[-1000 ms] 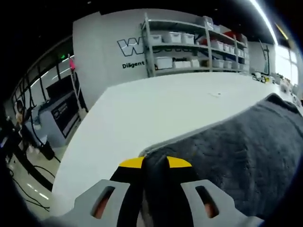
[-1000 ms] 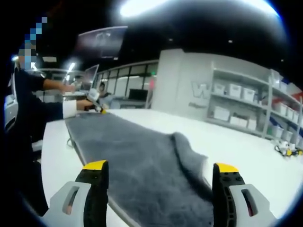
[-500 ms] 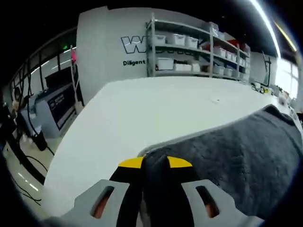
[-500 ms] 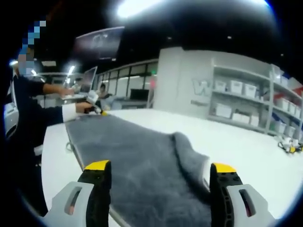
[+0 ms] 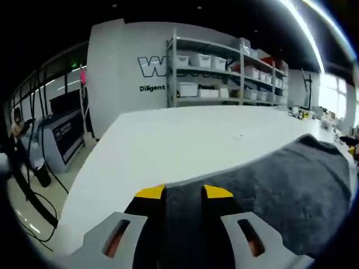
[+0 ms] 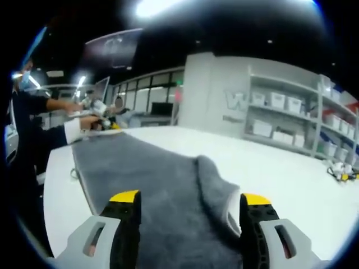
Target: Open the folded towel by lifting each exposed corner and separating the folded layers until the towel lies flat within the target outline without major curled edges
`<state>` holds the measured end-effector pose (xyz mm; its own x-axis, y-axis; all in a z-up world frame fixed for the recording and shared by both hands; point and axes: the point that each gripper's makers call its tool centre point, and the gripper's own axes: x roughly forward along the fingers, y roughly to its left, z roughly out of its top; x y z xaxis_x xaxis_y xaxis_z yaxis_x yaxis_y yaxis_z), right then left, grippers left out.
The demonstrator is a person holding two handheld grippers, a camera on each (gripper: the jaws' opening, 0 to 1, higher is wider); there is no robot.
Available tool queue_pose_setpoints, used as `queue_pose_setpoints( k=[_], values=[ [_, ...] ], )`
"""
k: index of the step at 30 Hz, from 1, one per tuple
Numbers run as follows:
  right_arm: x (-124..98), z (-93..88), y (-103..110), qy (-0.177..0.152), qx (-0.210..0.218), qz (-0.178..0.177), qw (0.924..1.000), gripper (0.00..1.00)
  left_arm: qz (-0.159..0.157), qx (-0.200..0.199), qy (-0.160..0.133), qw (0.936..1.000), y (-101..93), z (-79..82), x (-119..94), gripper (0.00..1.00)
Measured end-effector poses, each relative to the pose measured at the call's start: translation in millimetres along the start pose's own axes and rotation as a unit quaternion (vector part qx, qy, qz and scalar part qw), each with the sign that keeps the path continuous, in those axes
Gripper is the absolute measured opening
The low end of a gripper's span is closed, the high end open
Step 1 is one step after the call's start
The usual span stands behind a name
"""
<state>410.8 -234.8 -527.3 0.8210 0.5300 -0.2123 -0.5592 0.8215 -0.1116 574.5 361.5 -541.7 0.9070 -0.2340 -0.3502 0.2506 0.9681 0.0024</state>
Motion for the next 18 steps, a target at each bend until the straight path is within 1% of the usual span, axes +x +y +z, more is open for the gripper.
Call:
queue_pose_setpoints(
  k=[1,3,4,7,10,13,14,16,18],
  values=[
    [1,0.6,-1,0.001,0.0,0.0,1.0,0.66,-0.003,0.0,-0.005,1.0,-4.1,3.0,-4,0.27],
    [3,2.7,-4,0.001,0.003,-0.001,1.0,0.65,-0.008,0.003,-0.007,0.9999,-12.4,5.6,-11,0.29],
    [4,2.9,-4,0.002,0.004,-0.001,1.0,0.64,-0.009,0.003,-0.008,0.9999,-13.5,5.9,-12,0.3],
    [7,4.2,-7,0.006,0.004,-0.002,1.0,0.62,-0.015,0.0,-0.026,0.9995,-22.9,14.2,-24,0.32],
    [7,6.2,-9,0.007,0.003,-0.004,1.0,0.61,-0.027,-0.003,-0.033,0.9991,-36.7,17.9,-37,0.36],
    [8,8.3,-13,0.008,0.005,-0.006,0.9999,0.59,-0.036,-0.005,-0.045,0.9983,-45.9,21.5,-47,0.39],
    [9,8.9,-13,0.008,0.005,-0.006,0.9999,0.59,-0.045,-0.006,-0.055,0.9975,-53.8,24.0,-55,0.39],
    [9,10.0,-14,0.012,0.004,-0.007,0.9999,0.58,-0.046,-0.008,-0.062,0.997,-58.7,25.9,-64,0.42],
    [11,12.7,-15,0.015,-0.001,-0.006,0.9999,0.58,-0.055,-0.001,-0.071,0.996,-68.5,27.6,-75,0.43]
  ],
)
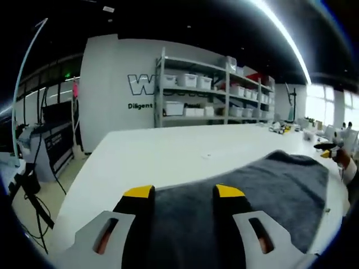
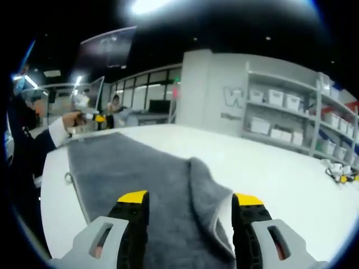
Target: Open the folded towel by lifting each exposed corner and separating the folded layers until the towel lies flat within the target outline without major curled edges
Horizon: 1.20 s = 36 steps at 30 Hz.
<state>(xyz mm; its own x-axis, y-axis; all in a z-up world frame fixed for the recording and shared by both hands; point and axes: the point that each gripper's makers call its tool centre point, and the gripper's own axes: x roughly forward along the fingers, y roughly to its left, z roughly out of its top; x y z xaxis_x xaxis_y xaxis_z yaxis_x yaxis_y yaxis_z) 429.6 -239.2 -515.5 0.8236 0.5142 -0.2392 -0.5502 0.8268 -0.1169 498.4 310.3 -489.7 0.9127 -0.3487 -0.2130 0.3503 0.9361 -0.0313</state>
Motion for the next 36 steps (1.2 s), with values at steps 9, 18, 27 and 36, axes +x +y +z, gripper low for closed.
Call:
queue_pose_setpoints(
  k=[9,18,27,36],
  values=[
    [9,11.6,-8,-0.005,0.013,0.011,0.9998,0.51,-0.011,0.018,0.018,0.9996,-28.6,-17.6,-41,0.44],
    [18,7.4,-16,0.006,0.02,0.013,0.9997,0.49,-0.024,0.002,0.032,0.9992,-39.0,-43.3,-68,0.4],
    [28,5.1,-27,0.026,0.022,0.008,0.9994,0.45,-0.034,-0.032,0.018,0.9987,-45.8,-50.7,-91,0.39],
    [49,-4.0,-42,0.065,0.01,-0.002,0.9978,0.39,-0.019,-0.032,0.013,0.9992,-46.6,-55.6,-117,0.36]
  ],
)
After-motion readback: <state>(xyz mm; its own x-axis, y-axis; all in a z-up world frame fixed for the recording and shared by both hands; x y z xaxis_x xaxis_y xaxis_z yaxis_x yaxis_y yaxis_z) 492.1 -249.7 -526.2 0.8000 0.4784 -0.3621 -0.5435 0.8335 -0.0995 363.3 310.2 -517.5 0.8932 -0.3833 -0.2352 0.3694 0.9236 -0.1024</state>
